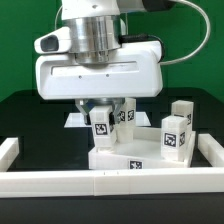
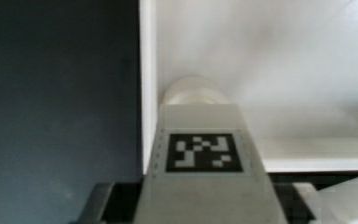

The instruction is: Assemble square table

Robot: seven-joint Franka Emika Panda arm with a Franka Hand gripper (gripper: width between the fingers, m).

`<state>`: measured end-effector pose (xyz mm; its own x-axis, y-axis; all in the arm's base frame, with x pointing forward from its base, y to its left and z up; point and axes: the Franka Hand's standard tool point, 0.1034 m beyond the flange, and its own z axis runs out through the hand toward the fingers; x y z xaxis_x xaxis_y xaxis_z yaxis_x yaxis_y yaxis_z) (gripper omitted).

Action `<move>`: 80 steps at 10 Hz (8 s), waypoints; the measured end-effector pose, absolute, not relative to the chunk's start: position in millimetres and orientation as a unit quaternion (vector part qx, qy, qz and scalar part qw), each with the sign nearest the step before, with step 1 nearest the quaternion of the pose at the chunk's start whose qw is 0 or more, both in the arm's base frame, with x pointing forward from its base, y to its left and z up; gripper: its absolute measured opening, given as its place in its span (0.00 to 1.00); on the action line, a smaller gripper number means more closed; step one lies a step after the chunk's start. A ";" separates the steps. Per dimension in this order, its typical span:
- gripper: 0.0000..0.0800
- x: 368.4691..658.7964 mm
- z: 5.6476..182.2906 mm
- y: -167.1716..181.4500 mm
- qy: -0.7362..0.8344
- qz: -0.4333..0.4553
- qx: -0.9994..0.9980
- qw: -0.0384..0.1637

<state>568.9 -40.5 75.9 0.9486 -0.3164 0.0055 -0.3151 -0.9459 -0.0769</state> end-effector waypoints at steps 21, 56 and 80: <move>0.81 570.5 75.0 -27.3 0.324 -0.009 -0.945 0.033; 0.81 572.9 71.7 -15.5 0.540 -0.001 -0.841 0.032; 0.36 573.1 75.2 -12.7 0.269 -0.021 -0.963 0.022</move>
Offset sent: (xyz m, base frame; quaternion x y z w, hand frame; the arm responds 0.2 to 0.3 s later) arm -0.0185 0.0004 -0.0021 -0.0227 0.0142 0.3003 0.9535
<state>573.1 -12.7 75.2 0.8543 -0.5190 0.0285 -0.5173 -0.8542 -0.0527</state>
